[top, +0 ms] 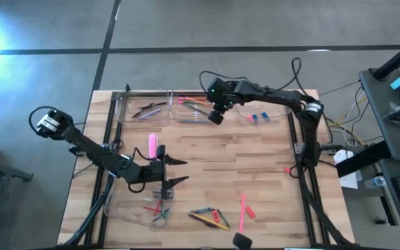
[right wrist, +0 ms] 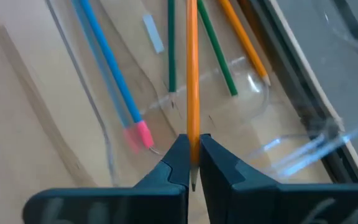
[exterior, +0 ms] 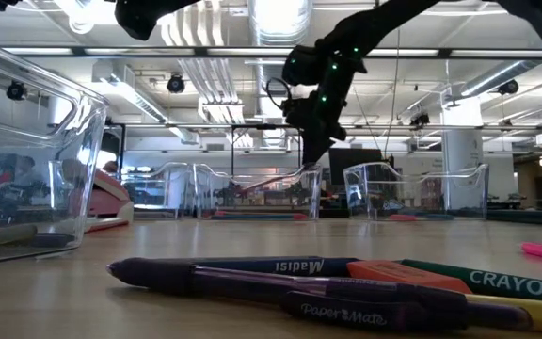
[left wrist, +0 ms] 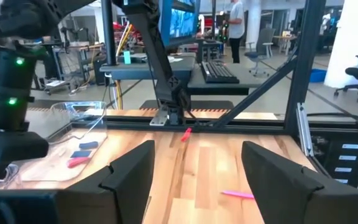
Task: Sort crayons/erasers/pens/pencils in bins
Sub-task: Put the orange pencil into the top middle transparent bin, then put the gray crayon into the bottom left transparent bin
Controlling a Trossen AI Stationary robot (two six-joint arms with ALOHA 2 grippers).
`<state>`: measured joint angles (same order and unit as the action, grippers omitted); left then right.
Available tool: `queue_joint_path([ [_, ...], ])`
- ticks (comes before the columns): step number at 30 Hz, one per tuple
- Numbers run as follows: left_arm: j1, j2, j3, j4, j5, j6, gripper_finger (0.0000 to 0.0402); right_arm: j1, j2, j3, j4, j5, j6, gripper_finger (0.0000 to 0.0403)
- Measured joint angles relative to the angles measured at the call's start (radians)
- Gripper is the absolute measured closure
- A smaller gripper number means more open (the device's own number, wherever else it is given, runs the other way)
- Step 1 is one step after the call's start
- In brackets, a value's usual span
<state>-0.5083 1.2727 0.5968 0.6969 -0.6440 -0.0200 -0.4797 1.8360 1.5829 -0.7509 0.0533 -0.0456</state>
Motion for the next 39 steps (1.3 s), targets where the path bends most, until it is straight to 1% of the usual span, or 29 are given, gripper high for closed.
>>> queue_joint_path([
  [3, 0.005, 0.001, -0.002, -0.004, -0.001, 0.0, 0.0173, 0.002, 0.027, 0.051, -0.01, -0.001, 0.01, 0.0385],
  [5, 0.005, 0.001, -0.002, -0.003, -0.001, 0.0, 0.0173, 0.001, 0.031, 0.069, -0.014, -0.002, 0.027, 0.037],
  [8, 0.005, 0.001, -0.004, -0.006, -0.001, 0.0, 0.0173, 0.001, 0.02, 0.09, -0.018, -0.001, 0.045, 0.033],
  [14, 0.005, 0.001, -0.011, -0.006, -0.001, 0.0, 0.0173, 0.007, -0.035, 0.137, -0.109, -0.002, 0.068, 0.0238],
  [16, 0.005, 0.001, -0.013, -0.006, -0.001, 0.0, 0.0173, 0.021, -0.065, 0.14, -0.153, -0.001, 0.081, 0.0218],
  [19, 0.005, 0.002, -0.013, -0.006, -0.001, 0.0, 0.0173, 0.068, -0.127, 0.126, -0.198, -0.002, 0.113, 0.0204],
  [22, 0.005, 0.002, -0.013, -0.009, -0.001, 0.0, 0.0173, 0.148, -0.191, 0.093, -0.234, -0.003, 0.132, 0.0205],
  [27, 0.005, 0.002, -0.014, -0.01, -0.001, -0.001, 0.0173, 0.326, -0.29, 0.057, -0.269, -0.002, 0.17, 0.0218],
  [34, 0.005, 0.002, -0.014, -0.01, -0.001, -0.026, 0.0173, 0.615, -0.387, -0.038, -0.273, 0.0, 0.358, 0.0225],
  [39, 0.005, 0.002, -0.014, -0.01, 0.003, -0.034, 0.0173, 0.827, -0.412, -0.148, -0.267, 0.0, 0.5, 0.0225],
])
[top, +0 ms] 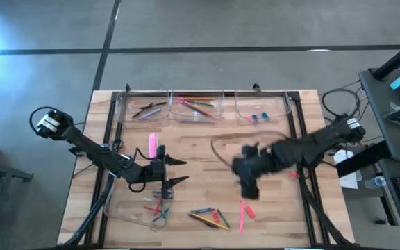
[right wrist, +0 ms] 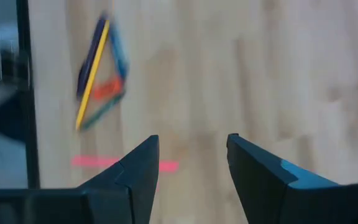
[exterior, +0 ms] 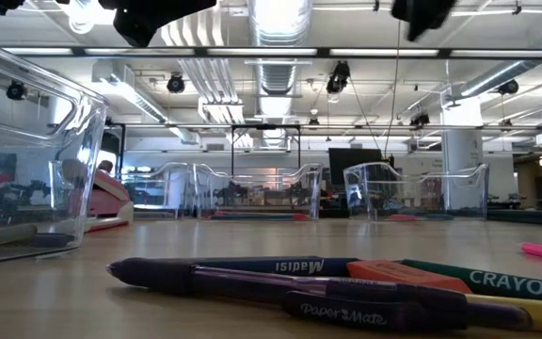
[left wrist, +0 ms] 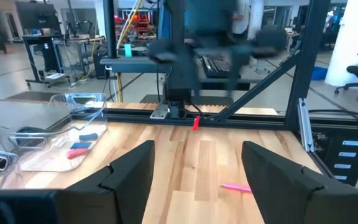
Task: Sort crayons/erasers/pens/pencils in bins
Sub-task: Put the gray crayon into the bottom left transparent bin
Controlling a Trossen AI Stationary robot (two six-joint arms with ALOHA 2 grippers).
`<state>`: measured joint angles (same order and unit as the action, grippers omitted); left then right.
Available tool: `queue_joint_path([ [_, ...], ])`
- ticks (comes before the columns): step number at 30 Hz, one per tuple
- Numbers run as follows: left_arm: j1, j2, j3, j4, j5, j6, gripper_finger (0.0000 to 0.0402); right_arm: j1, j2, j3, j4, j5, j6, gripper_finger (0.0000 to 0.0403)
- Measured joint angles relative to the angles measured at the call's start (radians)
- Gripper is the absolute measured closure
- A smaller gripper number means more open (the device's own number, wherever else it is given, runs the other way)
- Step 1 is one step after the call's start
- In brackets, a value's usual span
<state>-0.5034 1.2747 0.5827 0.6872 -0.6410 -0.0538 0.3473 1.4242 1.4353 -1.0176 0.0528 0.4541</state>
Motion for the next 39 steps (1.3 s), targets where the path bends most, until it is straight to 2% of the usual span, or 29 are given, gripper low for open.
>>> queue_joint_path([
  [4, 0.0, 0.0, 0.0, -0.001, 0.003, -0.02, 0.0173, 0.144, 0.015, -0.111, 0.044, 0.001, 0.1, 0.0225],
  [9, -0.001, 0.0, -0.001, -0.019, 0.01, -0.068, 0.0173, 0.249, 0.061, -0.224, 0.255, 0.002, 0.205, 0.0225],
  [12, -0.001, 0.0, -0.001, -0.038, 0.017, -0.107, 0.0173, 0.293, 0.096, -0.242, 0.368, 0.024, 0.201, 0.0225],
  [15, -0.001, 0.0, -0.002, -0.063, 0.023, -0.123, 0.0173, 0.327, 0.124, -0.242, 0.408, 0.063, 0.153, 0.0225],
  [18, -0.001, 0.001, -0.002, -0.08, 0.034, -0.124, 0.0173, 0.349, 0.139, -0.24, 0.405, 0.158, 0.104, 0.0225],
  [21, -0.002, 0.01, -0.001, -0.092, 0.038, -0.124, 0.0173, 0.368, 0.132, -0.288, 0.402, 0.307, 0.079, 0.0225],
  [25, -0.001, 0.029, 0.013, -0.131, 0.043, -0.124, 0.0173, 0.368, 0.083, -0.396, 0.441, 0.391, 0.123, 0.0225],
  [29, 0.0, 0.05, 0.035, -0.152, 0.058, -0.123, 0.0173, 0.368, 0.009, -0.525, 0.625, 0.49, 0.097, 0.0225],
  [34, 0.007, 0.052, 0.139, -0.418, 0.112, -0.097, 0.0173, 0.363, -0.1, -0.695, 0.975, 0.586, -0.076, 0.0225],
  [39, 0.025, 0.068, 0.266, -0.609, 0.131, -0.135, 0.0173, 0.331, -0.216, -0.831, 1.205, 0.657, -0.229, 0.0225],
])
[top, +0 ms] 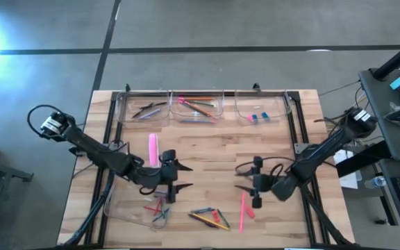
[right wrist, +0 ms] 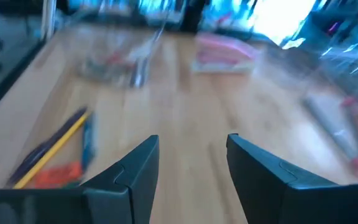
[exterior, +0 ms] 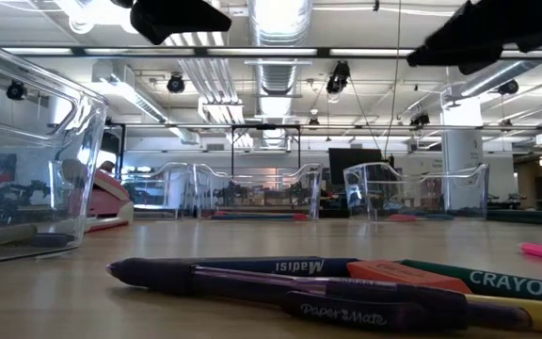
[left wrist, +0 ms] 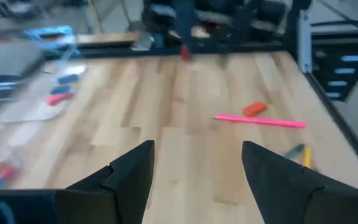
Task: Sort crayons/erasers/pens/pencils in bins
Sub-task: Put the gray crayon into the bottom left transparent bin
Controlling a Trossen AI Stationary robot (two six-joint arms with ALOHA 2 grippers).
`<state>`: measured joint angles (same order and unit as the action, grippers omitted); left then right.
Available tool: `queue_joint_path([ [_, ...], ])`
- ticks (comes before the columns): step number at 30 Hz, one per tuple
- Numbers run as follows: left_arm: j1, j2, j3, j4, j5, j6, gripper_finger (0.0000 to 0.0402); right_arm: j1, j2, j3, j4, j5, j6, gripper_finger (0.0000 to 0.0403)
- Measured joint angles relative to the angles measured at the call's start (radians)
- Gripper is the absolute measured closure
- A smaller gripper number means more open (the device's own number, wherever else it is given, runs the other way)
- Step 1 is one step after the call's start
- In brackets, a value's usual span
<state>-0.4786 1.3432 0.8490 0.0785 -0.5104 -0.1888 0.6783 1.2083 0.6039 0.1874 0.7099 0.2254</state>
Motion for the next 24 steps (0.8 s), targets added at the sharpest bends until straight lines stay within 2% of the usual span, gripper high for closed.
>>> queue_joint_path([
  [6, 0.001, 0.079, 0.086, -0.072, 0.18, -0.013, 0.0173, -0.037, -0.112, -0.129, 0.304, 0.052, -0.195, 0.0225],
  [10, 0.002, 0.131, 0.119, -0.072, 0.209, -0.016, 0.0173, -0.049, -0.168, -0.182, 0.454, 0.057, -0.293, 0.0225],
  [17, 0.017, 0.225, 0.196, -0.069, 0.256, -0.016, 0.0173, -0.049, -0.237, -0.201, 0.544, 0.052, -0.409, 0.0225],
  [24, 0.027, 0.289, 0.22, -0.069, 0.381, -0.048, 0.0173, -0.051, -0.217, -0.204, 0.551, 0.05, -0.357, 0.0225],
])
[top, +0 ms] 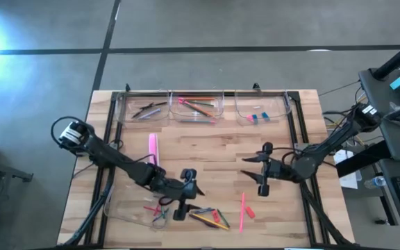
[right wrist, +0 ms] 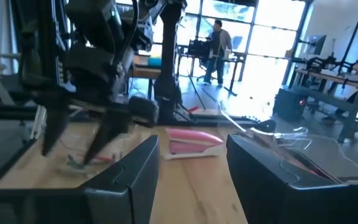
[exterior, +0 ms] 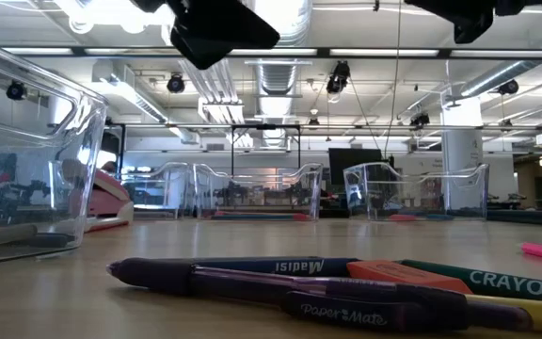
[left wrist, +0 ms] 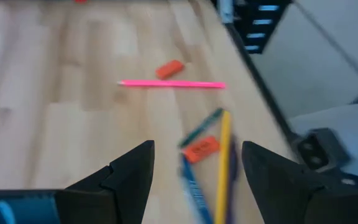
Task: Sort crayons/erasers/pens/pencils in bins
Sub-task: Put the gray crayon into the bottom left transparent bin
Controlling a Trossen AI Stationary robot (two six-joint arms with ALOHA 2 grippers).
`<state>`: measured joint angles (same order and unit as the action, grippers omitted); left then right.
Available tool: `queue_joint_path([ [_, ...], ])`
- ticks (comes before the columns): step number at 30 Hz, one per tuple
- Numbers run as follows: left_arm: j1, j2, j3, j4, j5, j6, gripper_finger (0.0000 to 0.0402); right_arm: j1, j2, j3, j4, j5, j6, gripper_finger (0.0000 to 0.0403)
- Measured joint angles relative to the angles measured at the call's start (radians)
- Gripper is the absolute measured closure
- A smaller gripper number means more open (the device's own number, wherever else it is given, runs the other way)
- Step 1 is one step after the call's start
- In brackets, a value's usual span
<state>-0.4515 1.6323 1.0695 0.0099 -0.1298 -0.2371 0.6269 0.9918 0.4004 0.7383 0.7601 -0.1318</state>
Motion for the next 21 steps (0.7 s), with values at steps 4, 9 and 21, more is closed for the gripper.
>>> queue_joint_path([
  [4, -0.001, 0.02, 0.0, 0.004, 0.032, -0.017, 0.0173, -0.034, 0.039, 0.0, 0.021, 0.0, 0.013, 0.0225],
  [9, 0.0, 0.048, 0.0, -0.032, 0.031, -0.016, 0.0173, -0.097, 0.101, 0.0, 0.069, 0.0, 0.08, 0.0225],
  [21, 0.021, 0.084, 0.04, -0.174, 0.045, -0.02, 0.0173, -0.158, 0.151, 0.028, 0.111, 0.0, 0.089, 0.0225],
])
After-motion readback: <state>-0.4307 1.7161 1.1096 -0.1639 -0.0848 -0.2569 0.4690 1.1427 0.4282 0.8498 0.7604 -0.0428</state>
